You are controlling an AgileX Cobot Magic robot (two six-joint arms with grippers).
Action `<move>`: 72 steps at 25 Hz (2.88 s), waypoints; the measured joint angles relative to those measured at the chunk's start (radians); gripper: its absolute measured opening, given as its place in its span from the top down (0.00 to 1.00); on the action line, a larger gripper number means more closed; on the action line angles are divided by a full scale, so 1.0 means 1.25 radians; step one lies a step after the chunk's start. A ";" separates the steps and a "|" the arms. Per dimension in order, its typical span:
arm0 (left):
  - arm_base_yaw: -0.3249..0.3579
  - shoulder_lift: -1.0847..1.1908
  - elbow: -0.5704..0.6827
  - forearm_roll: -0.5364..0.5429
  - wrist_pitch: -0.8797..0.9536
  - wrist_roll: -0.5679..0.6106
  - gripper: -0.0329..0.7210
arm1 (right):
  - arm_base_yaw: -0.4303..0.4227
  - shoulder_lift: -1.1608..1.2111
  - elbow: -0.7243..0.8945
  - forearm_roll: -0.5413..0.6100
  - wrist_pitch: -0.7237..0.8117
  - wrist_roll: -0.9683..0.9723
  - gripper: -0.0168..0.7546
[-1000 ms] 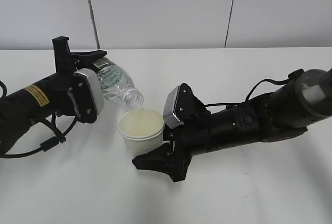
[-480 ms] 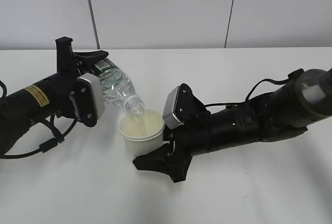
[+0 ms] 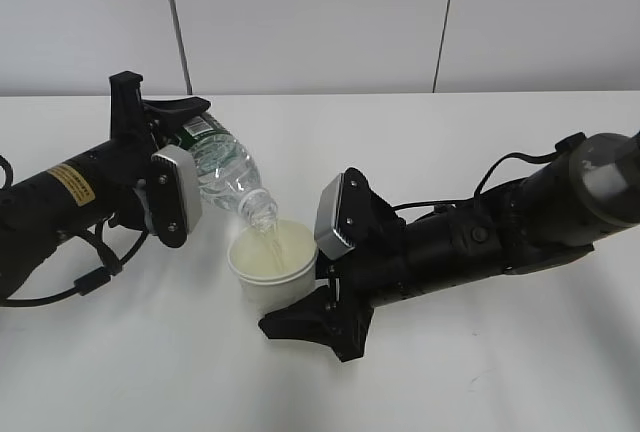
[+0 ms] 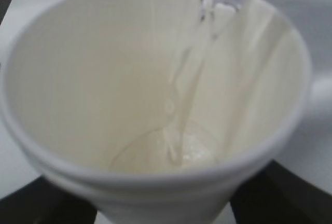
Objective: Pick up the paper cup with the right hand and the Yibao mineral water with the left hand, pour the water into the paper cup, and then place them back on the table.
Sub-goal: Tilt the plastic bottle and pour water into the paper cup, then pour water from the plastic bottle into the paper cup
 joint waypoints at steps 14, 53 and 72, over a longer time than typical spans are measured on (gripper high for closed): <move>0.000 0.000 0.000 0.000 0.000 0.002 0.46 | 0.000 0.000 0.000 -0.018 0.010 0.001 0.30; 0.000 -0.001 0.000 0.000 -0.004 0.022 0.46 | 0.001 0.000 0.000 -0.048 0.041 0.013 0.30; 0.000 -0.019 0.000 0.000 -0.008 0.034 0.46 | 0.001 0.000 0.000 -0.057 0.062 0.026 0.30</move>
